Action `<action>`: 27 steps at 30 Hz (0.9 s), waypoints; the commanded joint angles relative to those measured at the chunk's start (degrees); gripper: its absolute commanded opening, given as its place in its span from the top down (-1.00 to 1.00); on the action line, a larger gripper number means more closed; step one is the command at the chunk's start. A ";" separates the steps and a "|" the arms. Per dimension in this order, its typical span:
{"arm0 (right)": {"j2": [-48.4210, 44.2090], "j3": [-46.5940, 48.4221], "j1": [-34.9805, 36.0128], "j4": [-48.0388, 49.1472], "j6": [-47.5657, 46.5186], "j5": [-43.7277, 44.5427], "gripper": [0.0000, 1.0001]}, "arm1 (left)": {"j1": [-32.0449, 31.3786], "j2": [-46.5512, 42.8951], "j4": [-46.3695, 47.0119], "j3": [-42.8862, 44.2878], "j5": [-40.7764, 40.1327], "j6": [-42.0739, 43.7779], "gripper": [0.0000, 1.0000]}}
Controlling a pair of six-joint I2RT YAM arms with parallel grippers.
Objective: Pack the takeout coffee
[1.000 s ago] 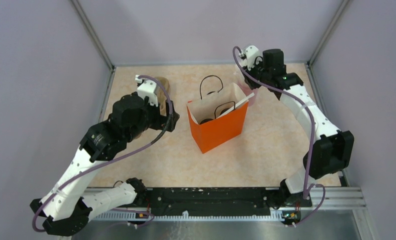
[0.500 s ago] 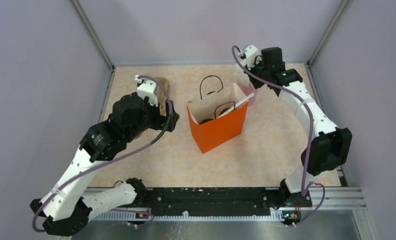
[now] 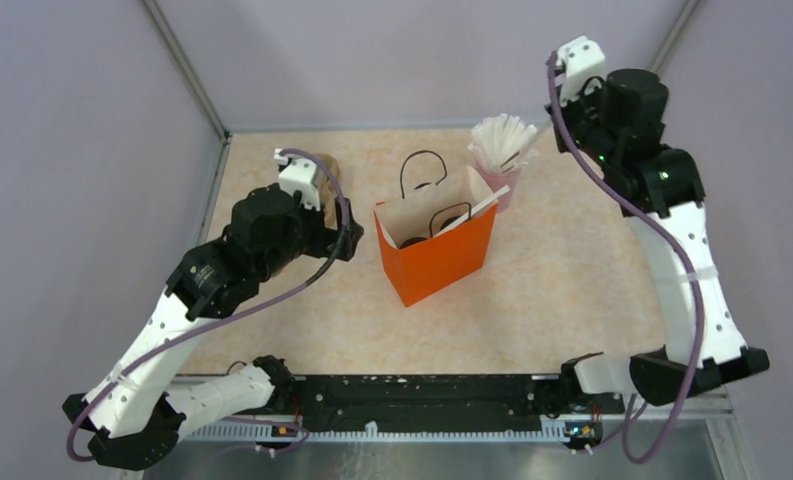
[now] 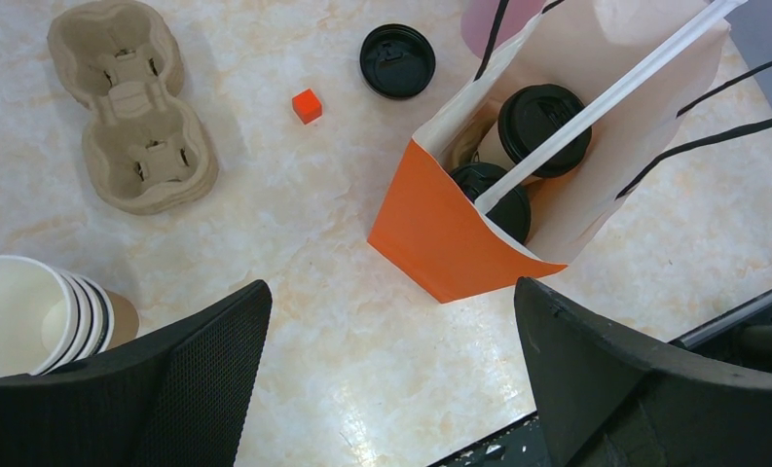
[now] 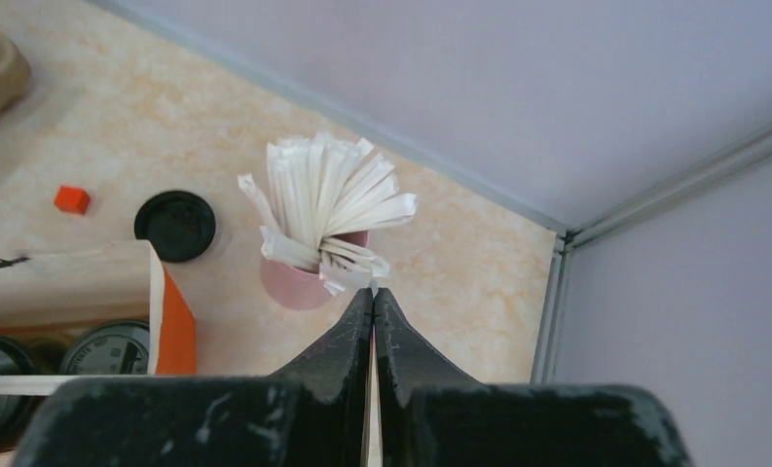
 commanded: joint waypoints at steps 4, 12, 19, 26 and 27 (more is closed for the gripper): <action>-9.70 6.43 -0.51 -0.64 7.95 0.13 1.00 | 0.15 1.01 3.82 0.66 0.96 0.30 -0.98; -13.14 13.96 -0.48 -3.64 17.15 -10.03 1.00 | 0.15 2.57 4.95 1.58 1.78 1.71 -0.98; -13.11 16.55 -0.50 -6.88 28.06 -19.46 1.00 | 0.18 3.55 5.47 2.51 2.40 2.90 -0.98; -19.27 4.37 -0.53 -1.33 36.78 -26.86 1.00 | 0.20 3.32 6.11 1.90 2.91 2.43 -0.97; -19.89 2.86 -0.54 -0.56 37.58 -26.85 1.00 | 0.21 3.19 6.23 1.71 3.02 2.20 -0.97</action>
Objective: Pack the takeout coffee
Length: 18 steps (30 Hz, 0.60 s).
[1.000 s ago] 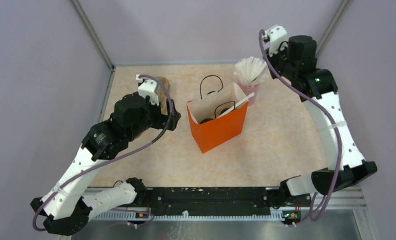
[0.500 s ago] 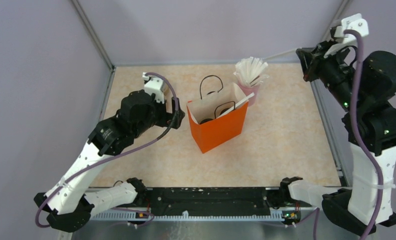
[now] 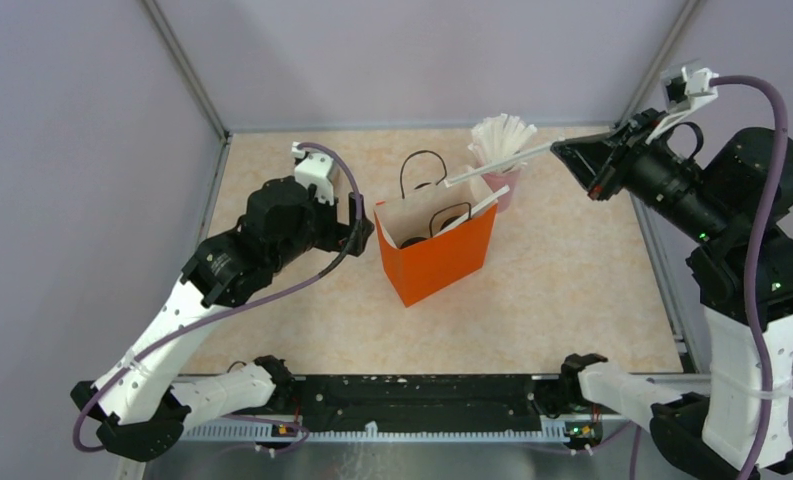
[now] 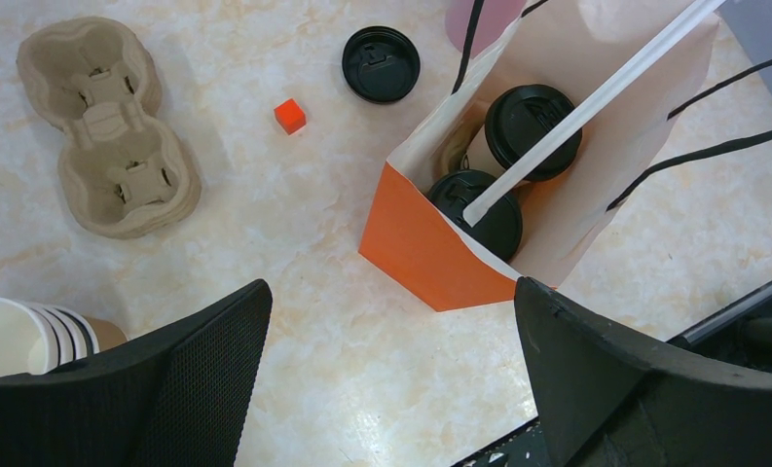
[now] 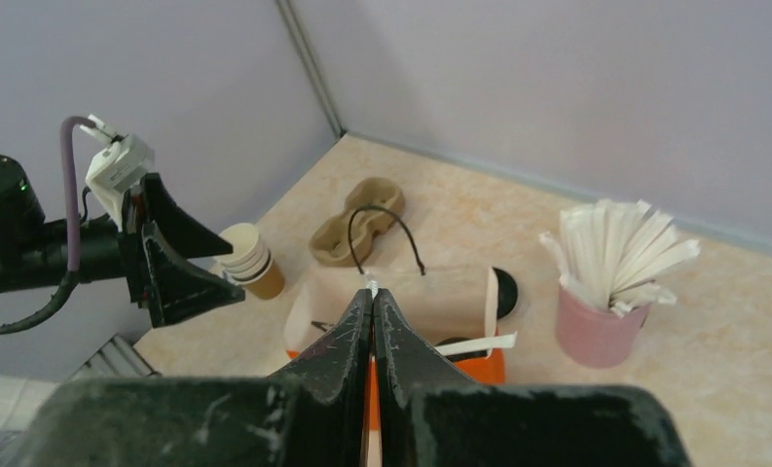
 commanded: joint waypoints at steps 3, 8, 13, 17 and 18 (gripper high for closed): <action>-3.14 -7.63 -0.52 4.81 7.65 -5.12 1.00 | 0.14 -0.69 3.95 1.08 1.12 0.16 -0.97; -3.58 -14.62 -0.51 10.22 8.81 -6.24 1.00 | 0.14 -1.17 3.82 0.58 0.56 0.52 -0.98; -2.15 -21.21 -0.54 15.41 11.16 -8.66 1.00 | 0.14 -2.78 3.68 -0.85 0.12 -0.49 -0.97; 0.06 -27.20 -0.53 22.05 14.34 -11.97 1.00 | 0.13 -4.01 3.96 -2.14 -0.41 -1.18 -0.98; 1.02 -27.62 -0.49 22.57 14.34 -12.44 1.00 | 0.14 -4.23 3.98 -2.31 -0.53 -1.34 -0.98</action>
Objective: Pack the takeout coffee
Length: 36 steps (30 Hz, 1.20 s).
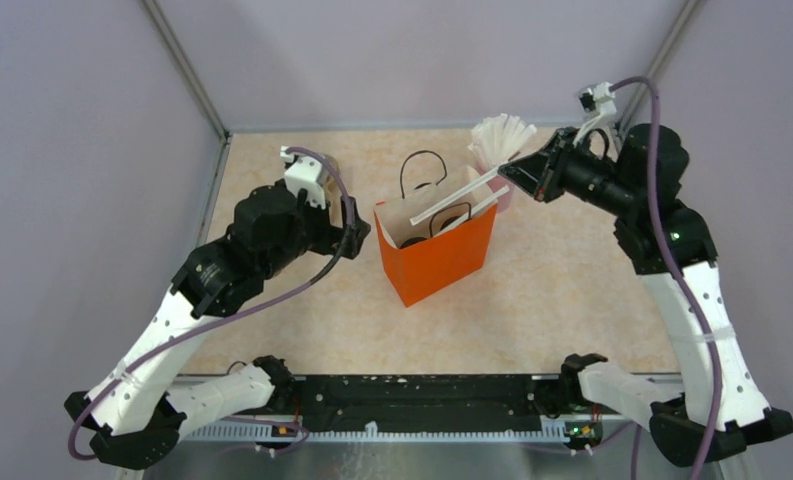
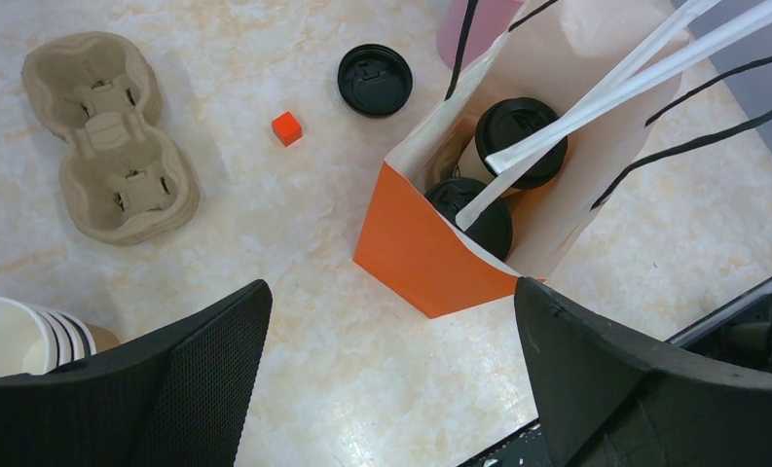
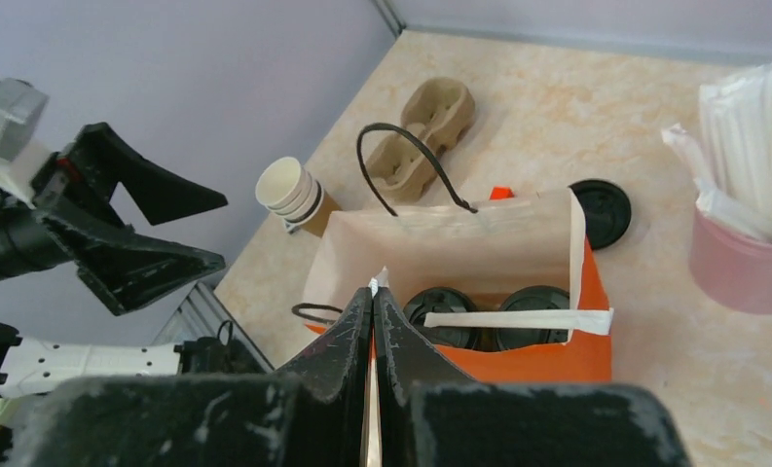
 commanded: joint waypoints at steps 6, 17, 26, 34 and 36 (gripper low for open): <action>7.70 -3.32 -0.46 4.10 2.55 -5.30 1.00 | 0.17 -3.01 3.16 -3.01 -0.47 -2.88 -0.98; 11.22 10.83 -0.54 -11.18 -4.07 6.95 -0.05 | 0.15 -1.78 4.28 -1.84 -1.65 -1.83 -0.98; 5.69 18.12 -0.53 -12.53 -3.27 15.28 -0.89 | 0.11 2.95 9.38 5.34 0.06 -2.36 -0.98; -2.53 17.47 -0.55 -16.63 -1.65 31.37 -0.90 | 0.13 3.45 15.31 13.22 2.99 -2.52 -0.98; -4.18 16.84 -0.49 -18.30 -1.93 31.60 -0.90 | 0.12 2.82 15.54 14.14 3.03 -2.39 -0.97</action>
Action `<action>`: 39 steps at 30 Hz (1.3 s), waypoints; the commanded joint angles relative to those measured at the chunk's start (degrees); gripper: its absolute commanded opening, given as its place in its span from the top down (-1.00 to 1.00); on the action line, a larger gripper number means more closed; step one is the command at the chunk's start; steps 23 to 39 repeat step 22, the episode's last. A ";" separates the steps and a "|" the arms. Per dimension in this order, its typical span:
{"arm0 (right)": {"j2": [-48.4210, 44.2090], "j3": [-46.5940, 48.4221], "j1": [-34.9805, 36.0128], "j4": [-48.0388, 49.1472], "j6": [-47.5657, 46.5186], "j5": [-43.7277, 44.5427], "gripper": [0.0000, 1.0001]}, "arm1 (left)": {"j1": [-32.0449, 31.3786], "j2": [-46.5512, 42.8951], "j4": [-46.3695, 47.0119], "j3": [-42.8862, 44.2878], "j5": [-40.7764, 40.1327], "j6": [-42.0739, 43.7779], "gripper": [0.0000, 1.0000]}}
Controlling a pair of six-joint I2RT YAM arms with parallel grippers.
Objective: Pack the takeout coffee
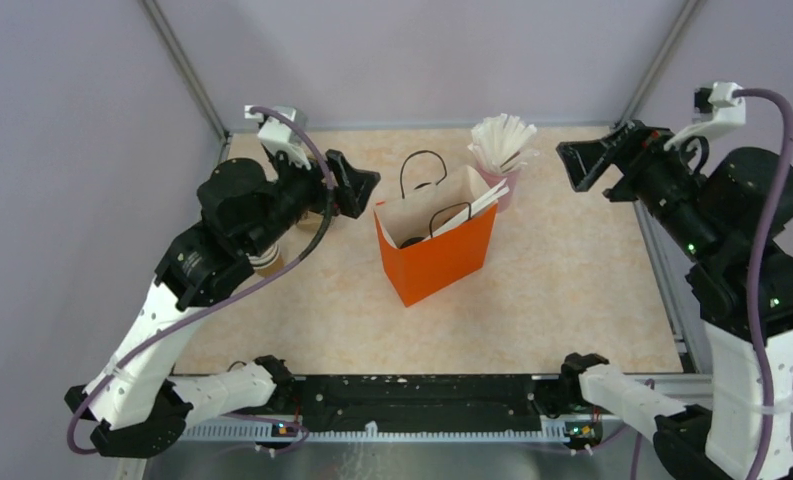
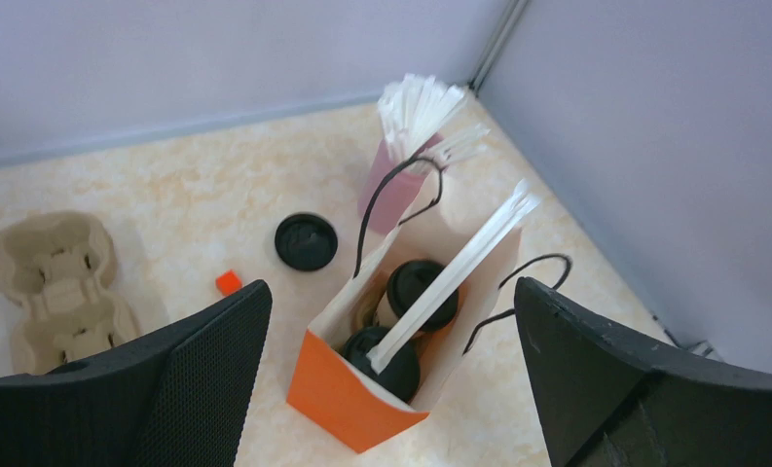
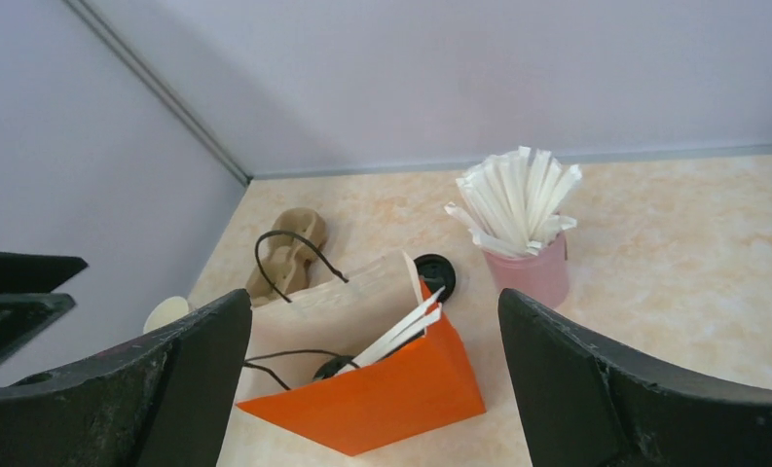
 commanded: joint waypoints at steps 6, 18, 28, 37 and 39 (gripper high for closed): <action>-8.06 -7.39 -0.48 -6.09 4.37 6.99 -0.91 | 0.19 -5.12 1.51 -0.97 -1.31 -1.12 -0.98; -8.97 -11.03 -0.53 -4.23 4.67 4.70 -0.92 | 0.12 -7.56 0.00 -6.16 -1.78 -4.57 -0.98; -7.88 -10.01 -0.49 -5.07 3.67 4.53 -0.92 | 0.13 -7.81 -0.03 -6.56 -2.23 -4.64 -0.97; -7.88 -10.01 -0.49 -5.07 3.67 4.53 -0.92 | 0.13 -7.81 -0.03 -6.56 -2.23 -4.64 -0.97; -7.88 -10.01 -0.49 -5.07 3.67 4.53 -0.92 | 0.13 -7.81 -0.03 -6.56 -2.23 -4.64 -0.97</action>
